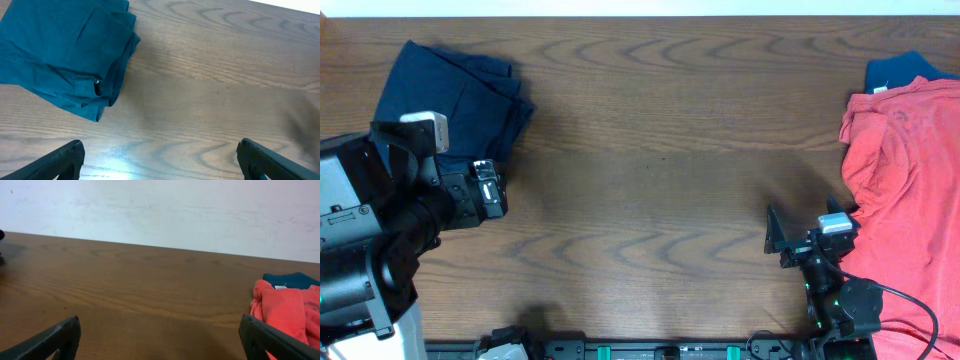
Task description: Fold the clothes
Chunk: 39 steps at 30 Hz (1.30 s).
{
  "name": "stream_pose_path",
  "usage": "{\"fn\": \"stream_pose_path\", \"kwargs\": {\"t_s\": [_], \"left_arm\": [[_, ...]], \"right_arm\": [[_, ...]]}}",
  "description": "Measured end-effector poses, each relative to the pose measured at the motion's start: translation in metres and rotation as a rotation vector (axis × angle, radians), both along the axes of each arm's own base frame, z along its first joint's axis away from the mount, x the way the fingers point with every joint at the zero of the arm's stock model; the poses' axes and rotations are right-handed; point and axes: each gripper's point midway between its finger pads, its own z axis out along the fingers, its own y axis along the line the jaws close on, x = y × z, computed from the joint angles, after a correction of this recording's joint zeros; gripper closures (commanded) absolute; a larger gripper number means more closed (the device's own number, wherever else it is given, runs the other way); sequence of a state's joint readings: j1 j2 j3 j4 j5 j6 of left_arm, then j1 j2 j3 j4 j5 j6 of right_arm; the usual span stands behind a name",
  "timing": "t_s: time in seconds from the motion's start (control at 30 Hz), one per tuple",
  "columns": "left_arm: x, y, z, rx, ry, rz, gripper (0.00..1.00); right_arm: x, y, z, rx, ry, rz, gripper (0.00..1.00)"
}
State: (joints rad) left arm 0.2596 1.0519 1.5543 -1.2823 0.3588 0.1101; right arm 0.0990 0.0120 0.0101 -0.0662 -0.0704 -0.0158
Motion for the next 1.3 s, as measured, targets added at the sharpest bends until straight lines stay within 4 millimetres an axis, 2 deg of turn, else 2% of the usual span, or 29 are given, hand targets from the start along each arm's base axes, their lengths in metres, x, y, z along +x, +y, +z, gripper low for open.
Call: {"fn": "stream_pose_path", "kwargs": {"t_s": [0.87,1.0,1.2,1.3], "left_arm": [[-0.002,-0.002,0.002,0.003,-0.01,-0.007,0.02],[-0.013,-0.004,0.012,0.039,-0.061,-0.003,0.02],[-0.056,-0.024,0.027,0.083,-0.212,-0.065,0.02],[-0.066,-0.026,0.038,0.116,-0.339,-0.068,0.02]], "right_arm": [[0.0,0.0,0.0,0.0,0.001,0.0,0.02],[0.0,0.0,0.0,0.0,0.001,0.0,0.01],[0.0,0.0,0.0,0.0,0.001,0.0,0.01],[0.0,0.0,0.0,0.0,0.001,0.0,0.01]]}}
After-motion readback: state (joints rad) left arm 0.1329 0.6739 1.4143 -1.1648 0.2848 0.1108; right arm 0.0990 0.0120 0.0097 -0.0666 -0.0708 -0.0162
